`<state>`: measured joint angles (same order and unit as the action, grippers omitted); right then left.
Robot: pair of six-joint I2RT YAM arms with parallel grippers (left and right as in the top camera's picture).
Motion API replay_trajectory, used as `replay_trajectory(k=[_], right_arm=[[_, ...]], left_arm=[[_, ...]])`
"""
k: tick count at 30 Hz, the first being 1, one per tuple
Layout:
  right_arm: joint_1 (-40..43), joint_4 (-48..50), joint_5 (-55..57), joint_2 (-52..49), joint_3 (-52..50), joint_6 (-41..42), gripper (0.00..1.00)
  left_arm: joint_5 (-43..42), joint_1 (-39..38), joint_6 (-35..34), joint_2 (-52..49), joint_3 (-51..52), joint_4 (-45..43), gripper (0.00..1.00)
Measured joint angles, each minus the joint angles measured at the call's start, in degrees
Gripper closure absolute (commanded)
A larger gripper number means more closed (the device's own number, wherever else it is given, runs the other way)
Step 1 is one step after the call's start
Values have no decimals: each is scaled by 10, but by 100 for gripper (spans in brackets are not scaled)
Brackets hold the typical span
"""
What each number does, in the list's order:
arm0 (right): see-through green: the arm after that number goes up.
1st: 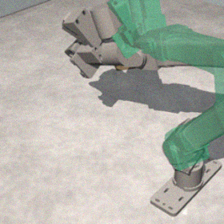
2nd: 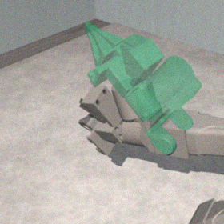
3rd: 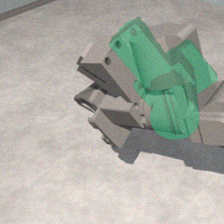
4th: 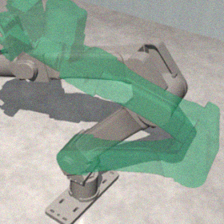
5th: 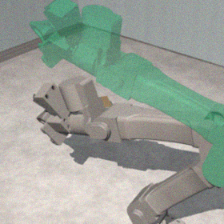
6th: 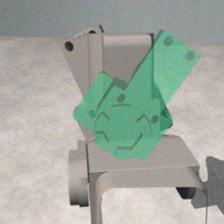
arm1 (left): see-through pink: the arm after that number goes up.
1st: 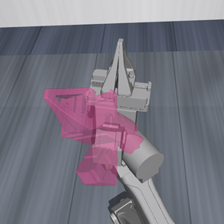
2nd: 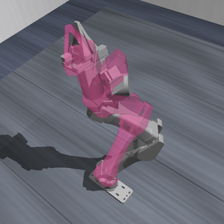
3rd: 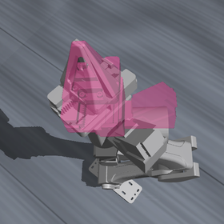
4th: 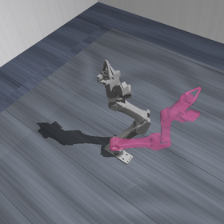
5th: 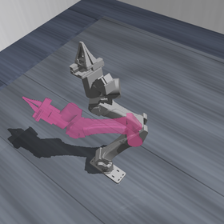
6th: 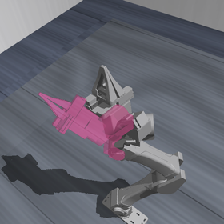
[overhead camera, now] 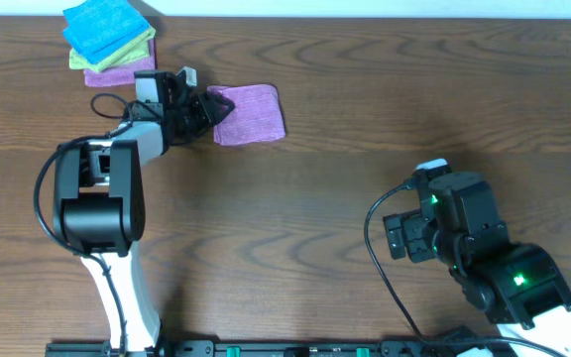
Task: Fold the cloth
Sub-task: 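Grasp the folded purple cloth with the left gripper and lift it, then carry the cloth to the top-left stack and place it on top with the left gripper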
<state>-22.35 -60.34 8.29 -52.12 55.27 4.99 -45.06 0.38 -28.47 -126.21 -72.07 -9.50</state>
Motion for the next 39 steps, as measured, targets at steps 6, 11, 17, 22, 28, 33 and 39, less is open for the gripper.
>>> replay_trajectory(k=[6, 11, 17, 22, 28, 33, 39], right_arm=[[0, -5, -1, 0, 0, 0, 1], [0, -8, -2, 0, 0, 0, 1], [0, -9, -4, 0, 0, 0, 1], [0, -9, -4, 0, 0, 0, 1], [0, -9, -3, 0, 0, 0, 1], [0, -9, -3, 0, 0, 0, 1], [0, -9, -2, 0, 0, 0, 1]], left_arm=[[-7, -16, -2, -15, 5, -20, 94], [-25, -17, -2, -24, -9, -16, 95], [-34, -20, 24, -56, -124, 117, 94], [15, -23, 126, -58, -318, 332, 94], [121, -17, 244, -58, -511, 446, 95], [169, 15, 295, -58, -583, 450, 95], [186, 75, 313, -58, -591, 432, 95]])
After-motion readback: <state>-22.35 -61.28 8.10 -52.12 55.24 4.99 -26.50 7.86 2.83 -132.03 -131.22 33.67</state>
